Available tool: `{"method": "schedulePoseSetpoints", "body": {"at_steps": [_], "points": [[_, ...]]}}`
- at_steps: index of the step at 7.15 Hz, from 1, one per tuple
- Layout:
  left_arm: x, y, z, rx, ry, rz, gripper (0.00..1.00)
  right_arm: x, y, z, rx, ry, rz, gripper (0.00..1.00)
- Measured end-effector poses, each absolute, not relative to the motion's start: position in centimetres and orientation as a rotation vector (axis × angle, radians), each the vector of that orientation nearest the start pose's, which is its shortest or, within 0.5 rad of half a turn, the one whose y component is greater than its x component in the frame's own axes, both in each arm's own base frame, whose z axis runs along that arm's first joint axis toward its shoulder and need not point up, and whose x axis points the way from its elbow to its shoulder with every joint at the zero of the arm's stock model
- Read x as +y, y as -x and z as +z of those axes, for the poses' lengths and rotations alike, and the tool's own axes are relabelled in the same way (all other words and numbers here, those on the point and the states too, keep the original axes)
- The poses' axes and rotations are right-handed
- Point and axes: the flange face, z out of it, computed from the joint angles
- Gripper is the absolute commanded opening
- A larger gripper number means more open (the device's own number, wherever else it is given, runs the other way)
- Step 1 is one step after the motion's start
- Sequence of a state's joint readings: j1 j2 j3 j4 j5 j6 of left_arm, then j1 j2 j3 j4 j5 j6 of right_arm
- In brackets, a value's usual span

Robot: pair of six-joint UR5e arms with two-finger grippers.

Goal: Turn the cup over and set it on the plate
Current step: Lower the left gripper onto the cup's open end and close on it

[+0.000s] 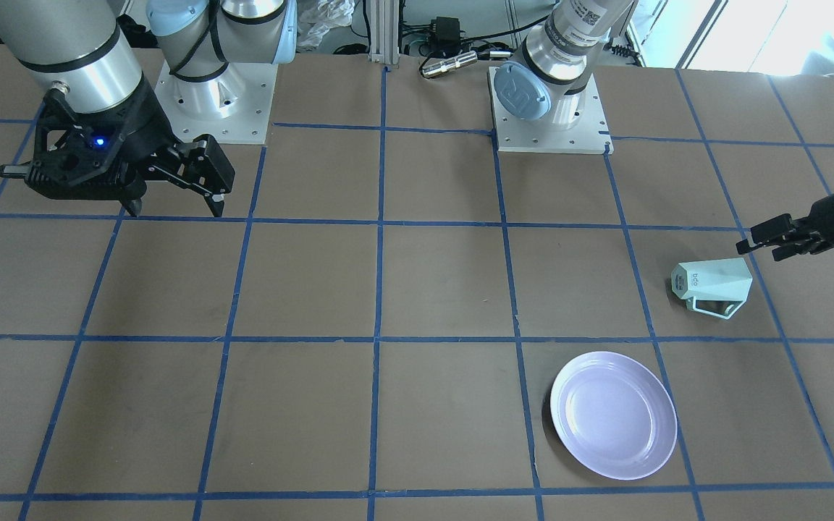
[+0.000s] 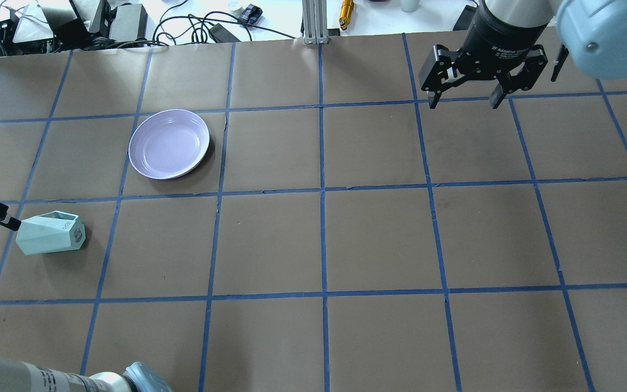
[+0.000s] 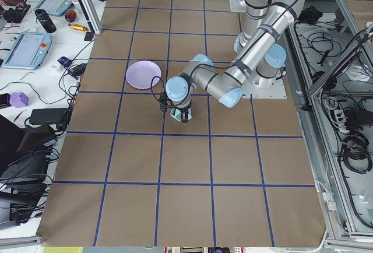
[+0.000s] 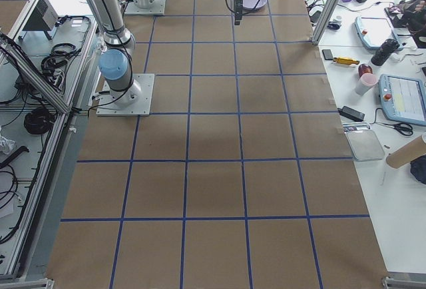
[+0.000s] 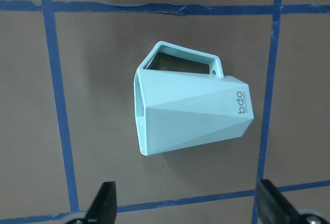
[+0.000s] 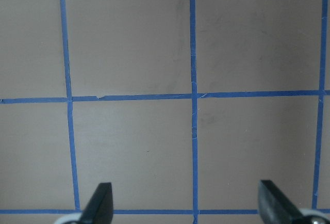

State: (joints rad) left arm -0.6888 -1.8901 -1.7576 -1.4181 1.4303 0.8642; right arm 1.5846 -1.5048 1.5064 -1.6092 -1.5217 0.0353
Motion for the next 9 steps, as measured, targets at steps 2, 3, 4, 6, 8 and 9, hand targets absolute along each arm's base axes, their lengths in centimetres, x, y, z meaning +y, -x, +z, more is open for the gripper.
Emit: {"method": "schedulePoseSetpoints", "body": {"at_steps": [2,3,4,6,8,9], "points": [[-44.6,-32.7,22.5,3.667,0.174,0.184,0.94,-52.2,-14.5,49.0,3.091,-0.032,-0.055,1.0],[-44.4,-33.0,21.7,3.72,0.185,0.149,0.94,-52.2,-14.5,49.0,3.091,-0.032,-0.055,1.0],[-44.5,-33.1,20.7,3.755,0.188,0.126,0.94,-52.2,-14.5,49.0,3.091,-0.032,-0.055,1.0],[-44.9,-33.2,18.9,3.817,0.184,0.075,0.81,-52.2,-14.5,49.0,3.09,-0.032,-0.055,1.0],[-45.5,-33.0,17.9,3.866,0.172,-0.015,0.48,-52.2,-14.6,49.0,3.09,-0.033,-0.055,1.0],[-45.6,-32.9,17.8,3.882,0.156,-0.057,0.24,-52.2,-14.5,49.0,3.09,-0.033,-0.055,1.0]]}}
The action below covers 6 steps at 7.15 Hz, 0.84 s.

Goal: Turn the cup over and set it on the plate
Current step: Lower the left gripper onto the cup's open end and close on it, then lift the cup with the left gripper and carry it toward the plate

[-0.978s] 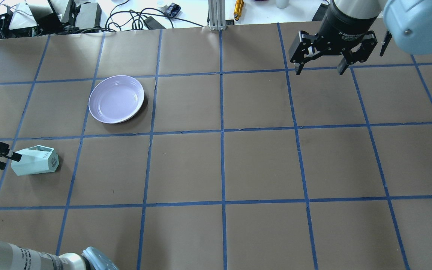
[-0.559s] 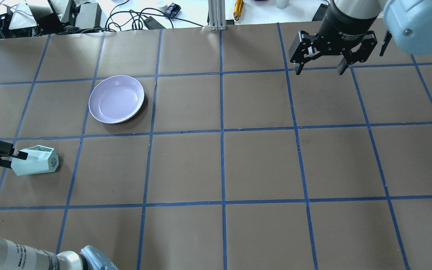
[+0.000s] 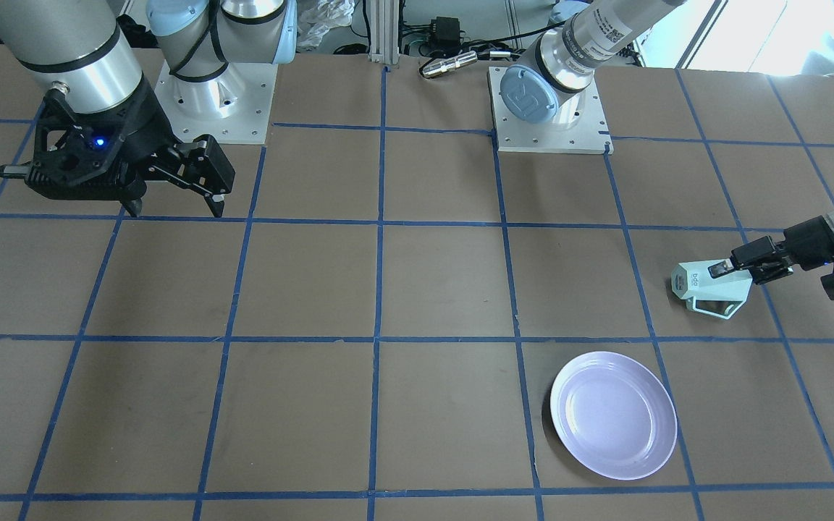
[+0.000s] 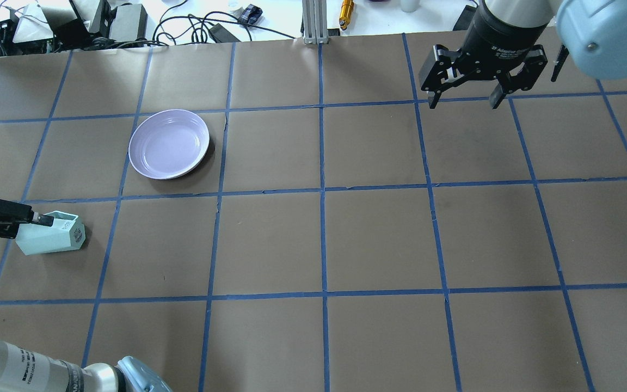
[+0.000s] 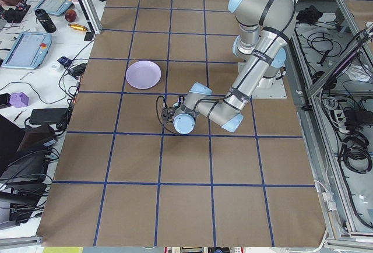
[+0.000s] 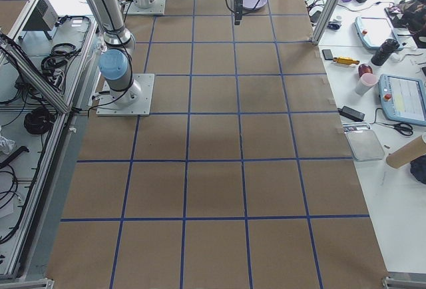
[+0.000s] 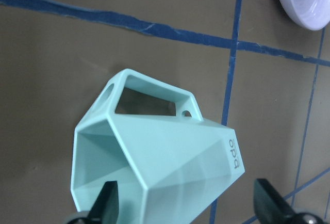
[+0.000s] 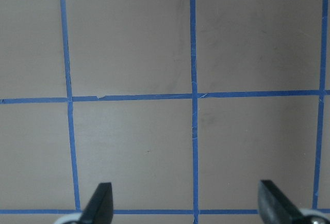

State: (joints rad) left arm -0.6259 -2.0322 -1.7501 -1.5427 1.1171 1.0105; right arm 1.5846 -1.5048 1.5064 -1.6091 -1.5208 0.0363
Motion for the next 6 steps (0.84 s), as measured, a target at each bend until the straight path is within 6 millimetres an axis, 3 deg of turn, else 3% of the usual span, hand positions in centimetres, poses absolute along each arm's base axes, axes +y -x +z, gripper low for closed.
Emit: {"method": "schedulePoseSetpoints", "body": {"at_steps": [1,2,6], "points": [[-45.6,-32.8,17.8,-2.384,-0.086,0.043,0.06,-52.2,-14.5,49.0,3.09,-0.033,-0.055,1.0],[-45.5,-32.7,17.9,-2.374,-0.084,0.041,0.0,-52.2,-14.5,49.0,3.09,-0.033,-0.055,1.0],[-45.3,-31.7,20.1,-2.346,-0.065,0.063,0.0,-52.2,-14.5,49.0,3.091,-0.033,-0.055,1.0]]}}
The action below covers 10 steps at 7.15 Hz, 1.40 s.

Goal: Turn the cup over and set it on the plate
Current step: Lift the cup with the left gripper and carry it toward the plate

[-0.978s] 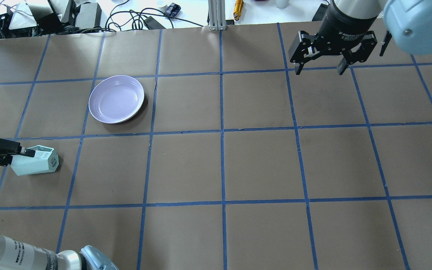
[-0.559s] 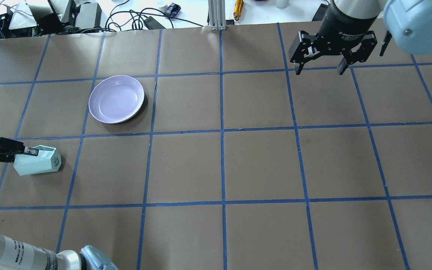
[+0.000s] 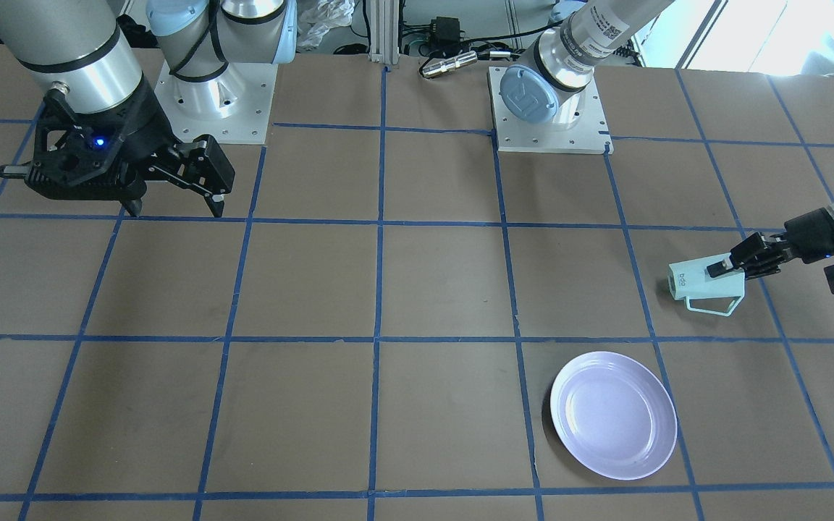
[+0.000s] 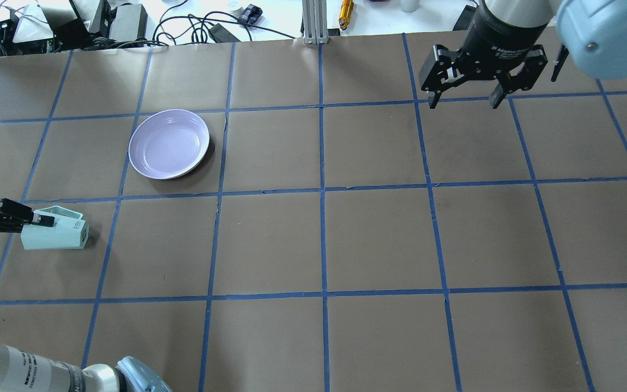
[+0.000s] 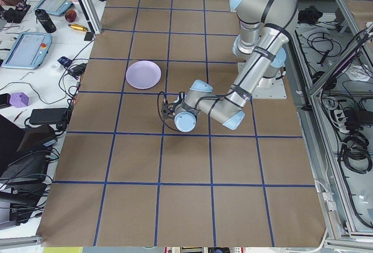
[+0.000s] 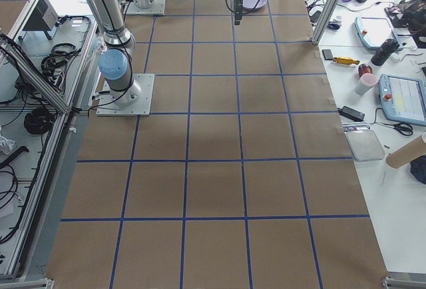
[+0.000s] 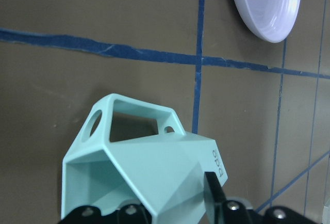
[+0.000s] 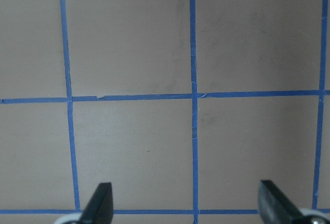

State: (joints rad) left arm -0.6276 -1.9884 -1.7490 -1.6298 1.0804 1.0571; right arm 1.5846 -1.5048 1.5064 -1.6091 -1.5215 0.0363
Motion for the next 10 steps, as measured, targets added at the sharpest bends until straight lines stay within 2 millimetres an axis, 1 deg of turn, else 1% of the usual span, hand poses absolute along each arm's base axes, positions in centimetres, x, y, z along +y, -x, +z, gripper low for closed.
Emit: {"method": "schedulePoseSetpoints", "body": {"at_steps": [2,3,4,5,6,7,8,9,10], "points": [[-45.2,-31.0,22.3,-2.356,-0.053,0.085,0.0,-52.2,-14.5,49.0,3.091,-0.034,-0.055,1.0],[-45.3,-30.5,23.9,-2.377,-0.039,0.1,0.0,-52.2,-14.5,49.0,3.09,-0.034,-0.055,1.0],[-45.9,-29.6,25.8,-2.411,-0.004,0.108,0.0,-52.2,-14.6,49.0,3.09,-0.034,-0.055,1.0],[-47.0,-27.8,28.2,-2.462,0.05,0.098,0.0,-52.2,-14.6,49.0,3.089,-0.034,-0.055,1.0],[-48.3,-25.0,30.5,-2.52,0.097,0.067,0.0,-52.2,-14.6,49.0,3.089,-0.034,-0.055,1.0],[-49.7,-21.8,32.3,-2.583,0.134,0.031,0.0,-52.2,-14.6,49.0,3.089,-0.034,-0.055,1.0],[-51.1,-18.0,33.8,-2.661,0.167,0.0,0.0,-52.2,-14.6,49.0,3.089,-0.034,-0.055,1.0],[-52.6,-13.6,34.7,-2.734,0.191,-0.011,0.0,-52.2,-14.6,49.0,3.089,-0.034,-0.054,1.0],[-53.9,-9.8,35.0,-2.787,0.194,0.003,0.0,-52.1,-14.6,49.0,3.089,-0.034,-0.053,1.0]]}}
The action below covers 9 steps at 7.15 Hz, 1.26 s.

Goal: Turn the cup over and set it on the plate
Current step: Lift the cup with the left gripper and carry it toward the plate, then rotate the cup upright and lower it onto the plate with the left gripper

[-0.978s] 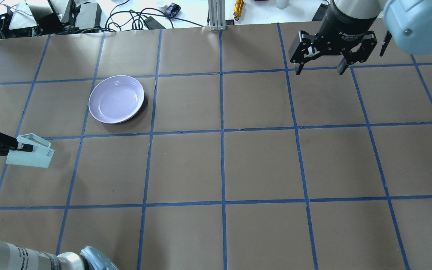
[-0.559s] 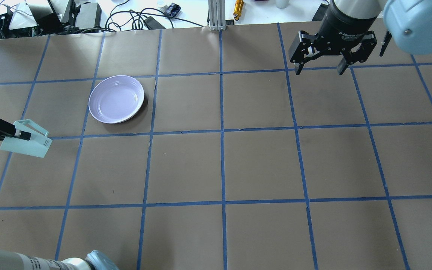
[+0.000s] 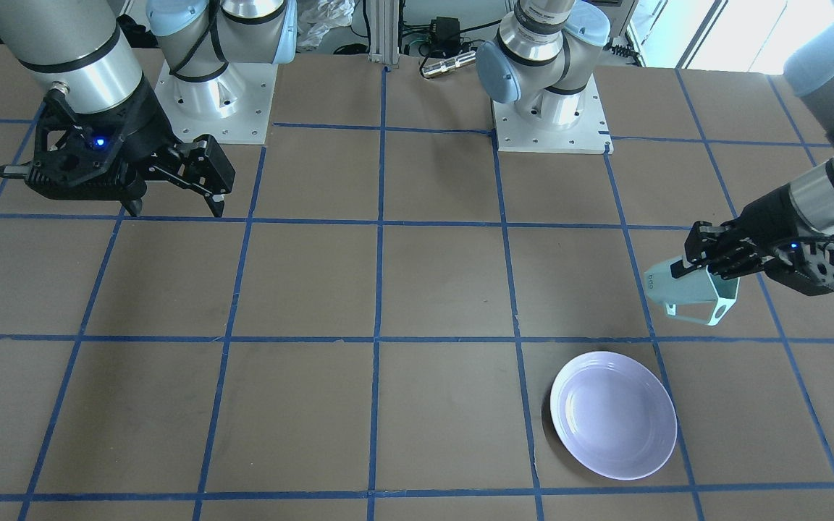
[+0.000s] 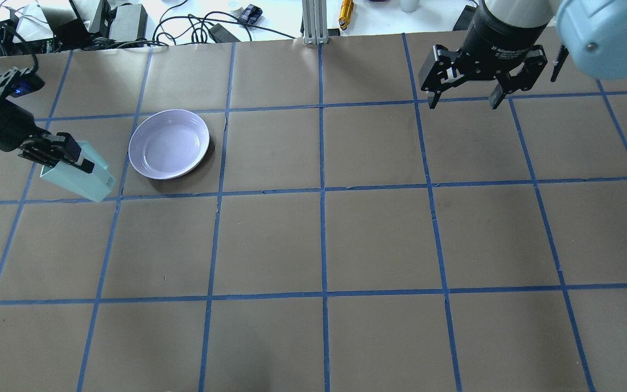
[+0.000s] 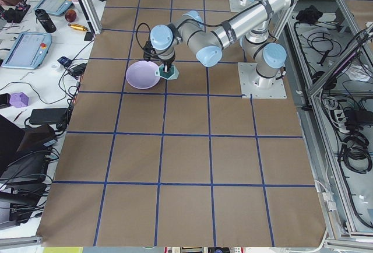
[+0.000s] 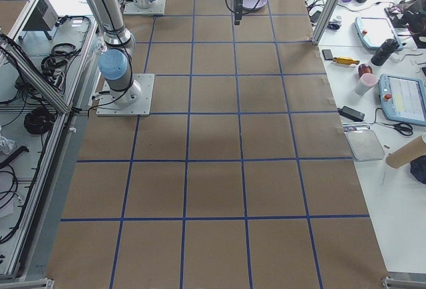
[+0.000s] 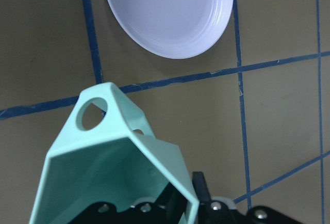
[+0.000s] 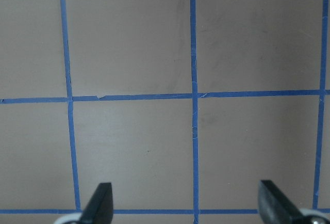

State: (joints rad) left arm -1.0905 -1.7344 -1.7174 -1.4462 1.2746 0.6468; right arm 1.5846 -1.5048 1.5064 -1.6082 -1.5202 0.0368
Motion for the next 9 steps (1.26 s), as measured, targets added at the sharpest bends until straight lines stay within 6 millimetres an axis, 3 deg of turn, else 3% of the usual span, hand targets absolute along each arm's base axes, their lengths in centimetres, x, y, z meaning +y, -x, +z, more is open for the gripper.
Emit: {"method": "schedulePoseSetpoints", "body": {"at_steps": [2,3,4,7,9], "points": [[-56.5,-2.8,34.3,3.319,-0.321,-0.097,0.0,-52.2,-14.6,49.0,3.09,-0.034,-0.054,1.0],[-57.5,0.0,33.4,3.222,-0.398,-0.153,0.0,-52.2,-14.5,49.0,3.09,-0.033,-0.055,1.0],[-58.3,1.5,32.5,3.156,-0.444,-0.203,0.0,-52.2,-14.5,49.0,3.09,-0.032,-0.055,1.0],[-60.8,2.8,28.9,3.097,-0.497,-0.275,0.0,-52.2,-14.5,49.0,3.091,-0.032,-0.055,1.0],[-61.6,3.2,27.5,3.084,-0.517,-0.264,0.0,-52.2,-14.5,49.0,3.09,-0.032,-0.055,1.0]]}}
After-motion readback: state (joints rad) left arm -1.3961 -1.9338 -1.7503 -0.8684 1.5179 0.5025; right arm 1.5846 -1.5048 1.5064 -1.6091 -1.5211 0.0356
